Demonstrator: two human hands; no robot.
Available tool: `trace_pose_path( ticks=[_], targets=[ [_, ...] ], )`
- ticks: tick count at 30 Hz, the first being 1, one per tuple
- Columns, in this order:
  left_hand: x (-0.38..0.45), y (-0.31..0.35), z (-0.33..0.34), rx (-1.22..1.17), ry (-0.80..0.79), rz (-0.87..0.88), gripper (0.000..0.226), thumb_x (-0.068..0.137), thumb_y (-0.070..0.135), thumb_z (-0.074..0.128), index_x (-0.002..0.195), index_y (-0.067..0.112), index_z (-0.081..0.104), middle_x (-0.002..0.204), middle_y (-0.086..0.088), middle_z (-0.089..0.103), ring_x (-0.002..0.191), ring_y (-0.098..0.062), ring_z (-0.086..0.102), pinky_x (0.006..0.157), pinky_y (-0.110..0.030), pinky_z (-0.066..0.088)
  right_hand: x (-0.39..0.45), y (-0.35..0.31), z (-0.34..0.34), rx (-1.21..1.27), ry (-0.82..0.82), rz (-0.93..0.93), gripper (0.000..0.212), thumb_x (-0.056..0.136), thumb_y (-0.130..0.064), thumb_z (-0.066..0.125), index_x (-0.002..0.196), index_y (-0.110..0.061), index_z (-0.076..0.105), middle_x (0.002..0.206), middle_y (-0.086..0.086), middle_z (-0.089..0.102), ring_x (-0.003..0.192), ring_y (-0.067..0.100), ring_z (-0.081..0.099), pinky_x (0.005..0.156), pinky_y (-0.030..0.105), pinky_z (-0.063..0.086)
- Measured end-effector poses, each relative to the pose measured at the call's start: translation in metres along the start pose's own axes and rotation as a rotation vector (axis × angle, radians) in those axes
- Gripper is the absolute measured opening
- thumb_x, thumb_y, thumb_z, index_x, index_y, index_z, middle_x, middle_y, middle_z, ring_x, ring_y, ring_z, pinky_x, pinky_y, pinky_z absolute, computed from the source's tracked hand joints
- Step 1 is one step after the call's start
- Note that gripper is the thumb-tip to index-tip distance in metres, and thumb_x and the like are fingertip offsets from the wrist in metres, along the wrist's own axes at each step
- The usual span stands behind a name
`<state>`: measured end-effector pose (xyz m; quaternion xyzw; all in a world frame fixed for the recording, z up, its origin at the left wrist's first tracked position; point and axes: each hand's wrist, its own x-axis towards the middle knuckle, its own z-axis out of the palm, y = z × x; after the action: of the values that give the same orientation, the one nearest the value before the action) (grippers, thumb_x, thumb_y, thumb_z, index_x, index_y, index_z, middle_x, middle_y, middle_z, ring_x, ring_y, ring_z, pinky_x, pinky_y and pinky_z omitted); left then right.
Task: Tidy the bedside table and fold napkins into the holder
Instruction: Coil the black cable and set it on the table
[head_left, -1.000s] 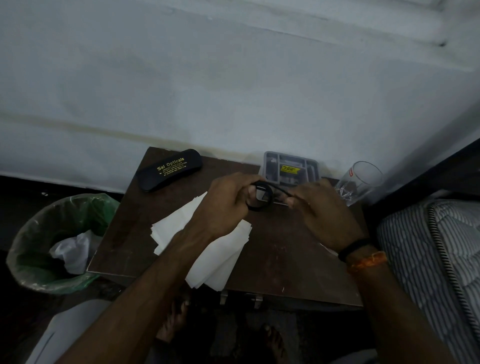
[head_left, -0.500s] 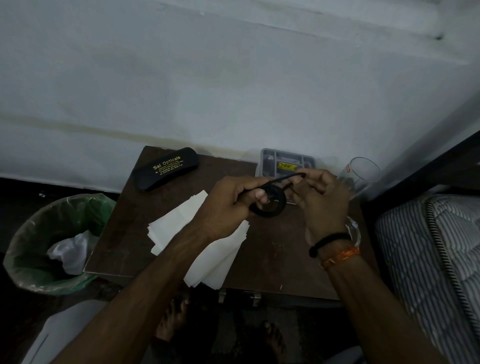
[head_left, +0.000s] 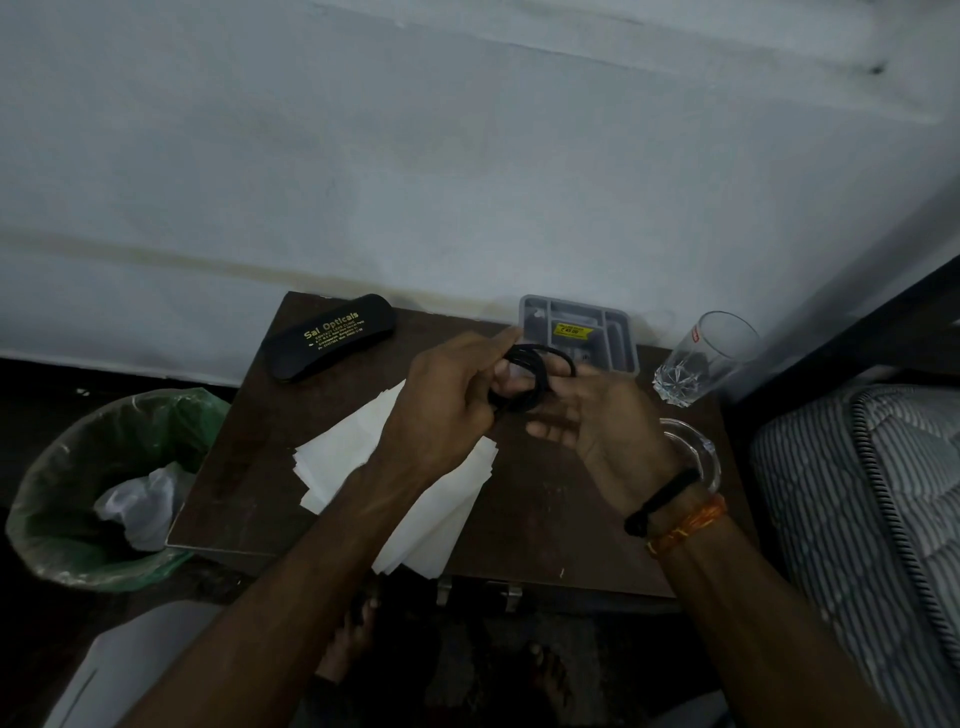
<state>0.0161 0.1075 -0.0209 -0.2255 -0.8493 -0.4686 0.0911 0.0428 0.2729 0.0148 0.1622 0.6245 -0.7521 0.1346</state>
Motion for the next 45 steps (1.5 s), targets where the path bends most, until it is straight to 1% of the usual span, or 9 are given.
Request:
trace_pose_path(
  ticks=[4,9,13,20,26,31,36,42,45],
  targets=[
    [-0.002,0.005,0.000,0.067,-0.001,0.011,0.056,0.083,0.001,0.059,0.138,0.002,0.051,0.109,-0.019,0.068,0.097,-0.031,0.065,0.090,-0.044,0.055,-0.003,-0.003,0.004,0.063,0.018,0.079,0.036,0.092,-0.011,0.055,0.128,-0.010,0.056,0.108,0.015,0.066,0.081,0.018,0.059,0.062,0.028,0.049],
    [-0.002,0.010,0.001,0.069,0.057,0.016,0.051,0.086,0.009,0.048,0.135,0.001,0.053,0.101,-0.017,0.070,0.089,-0.028,0.066,0.081,-0.038,0.057,-0.008,0.009,0.017,0.090,-0.012,0.170,0.036,0.086,-0.018,0.071,0.121,-0.014,0.063,0.112,0.007,0.073,0.091,0.023,0.070,0.072,0.032,0.059],
    [-0.002,0.013,0.002,0.064,0.049,0.015,0.053,0.084,0.009,0.049,0.136,0.000,0.052,0.099,-0.017,0.070,0.088,-0.028,0.066,0.081,-0.037,0.056,-0.008,0.016,0.023,0.304,-0.015,0.160,0.042,0.086,-0.001,0.067,0.127,-0.001,0.058,0.116,0.015,0.071,0.106,0.027,0.070,0.081,0.034,0.061],
    [-0.001,0.007,-0.005,0.105,0.209,-0.031,0.050,0.086,0.008,0.045,0.135,-0.002,0.053,0.099,-0.019,0.070,0.091,-0.029,0.067,0.082,-0.038,0.057,-0.020,0.010,0.025,0.318,-0.078,0.227,0.079,0.064,0.004,0.077,0.135,-0.001,0.045,0.105,0.022,0.072,0.085,0.027,0.074,0.067,0.032,0.060],
    [0.001,-0.001,-0.012,0.020,0.324,-0.226,0.037,0.095,0.003,0.055,0.131,0.007,0.060,0.106,-0.007,0.072,0.094,-0.007,0.061,0.078,0.002,0.041,-0.033,-0.008,0.016,-0.245,-0.129,0.074,0.039,0.081,0.004,0.072,0.118,-0.005,0.063,0.090,0.014,0.076,0.077,0.022,0.074,0.064,0.028,0.059],
    [0.006,0.000,-0.008,-0.207,0.265,-0.377,0.032,0.095,0.010,0.058,0.126,0.011,0.065,0.113,-0.006,0.072,0.109,-0.016,0.065,0.099,-0.035,0.053,-0.017,0.002,-0.011,-1.074,0.113,-0.362,0.024,0.083,-0.009,0.074,0.102,-0.023,0.075,0.089,-0.006,0.074,0.083,0.008,0.069,0.082,0.027,0.055],
    [0.003,0.006,-0.003,-0.494,0.188,-0.449,0.028,0.096,0.003,0.054,0.120,0.010,0.066,0.088,-0.006,0.070,0.087,-0.015,0.068,0.076,-0.028,0.059,0.001,0.020,-0.014,-1.253,0.203,-0.513,0.020,0.084,-0.008,0.068,0.085,-0.027,0.074,0.087,-0.009,0.075,0.084,0.006,0.067,0.078,0.026,0.054],
    [0.001,0.007,-0.003,-0.764,0.134,-0.515,0.030,0.097,0.005,0.053,0.125,0.004,0.063,0.091,-0.011,0.068,0.091,-0.021,0.069,0.079,-0.038,0.060,0.009,0.028,-0.003,-0.857,0.333,-0.558,0.012,0.082,-0.012,0.076,0.092,-0.018,0.078,0.089,-0.007,0.076,0.081,-0.001,0.068,0.077,0.012,0.053],
    [0.000,0.008,-0.002,-0.771,0.128,-0.509,0.031,0.095,0.006,0.056,0.126,0.003,0.063,0.098,-0.013,0.071,0.098,-0.026,0.070,0.083,-0.042,0.060,0.008,0.025,0.004,-0.391,0.286,-0.405,0.014,0.083,-0.005,0.073,0.088,-0.018,0.076,0.085,-0.003,0.076,0.084,0.007,0.072,0.078,0.021,0.058]
  ],
)
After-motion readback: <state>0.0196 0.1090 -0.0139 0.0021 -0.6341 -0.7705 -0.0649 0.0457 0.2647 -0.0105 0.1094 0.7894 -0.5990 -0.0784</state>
